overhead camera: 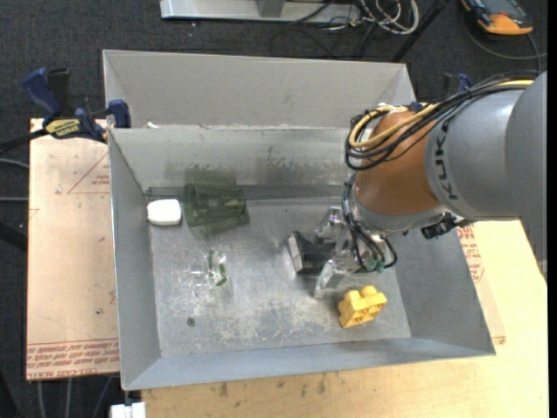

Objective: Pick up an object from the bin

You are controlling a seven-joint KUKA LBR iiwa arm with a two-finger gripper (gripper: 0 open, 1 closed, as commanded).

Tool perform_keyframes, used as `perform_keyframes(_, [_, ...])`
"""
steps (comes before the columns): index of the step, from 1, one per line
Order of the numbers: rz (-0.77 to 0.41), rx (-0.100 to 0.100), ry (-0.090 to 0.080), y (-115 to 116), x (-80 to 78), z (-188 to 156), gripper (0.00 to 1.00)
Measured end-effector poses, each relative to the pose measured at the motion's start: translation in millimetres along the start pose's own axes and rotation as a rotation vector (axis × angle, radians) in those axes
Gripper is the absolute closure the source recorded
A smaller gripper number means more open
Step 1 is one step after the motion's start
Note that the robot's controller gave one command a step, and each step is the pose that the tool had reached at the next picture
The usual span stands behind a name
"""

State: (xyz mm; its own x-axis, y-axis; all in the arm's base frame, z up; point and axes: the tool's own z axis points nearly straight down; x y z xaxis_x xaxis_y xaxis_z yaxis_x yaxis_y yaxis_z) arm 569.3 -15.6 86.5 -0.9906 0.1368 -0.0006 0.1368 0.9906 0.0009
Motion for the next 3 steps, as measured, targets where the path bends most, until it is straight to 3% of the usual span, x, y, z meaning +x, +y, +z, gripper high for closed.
perform_keyframes(1, [0.189,0.002,0.008,31.1,-43.9,9.5,1.0])
perform_keyframes(2, [0.189,0.002,0.008,31.1,-43.9,9.5,1.0])
perform_keyframes(3, [0.191,0.004,0.005,58.9,-29.2,-19.1,1.0])
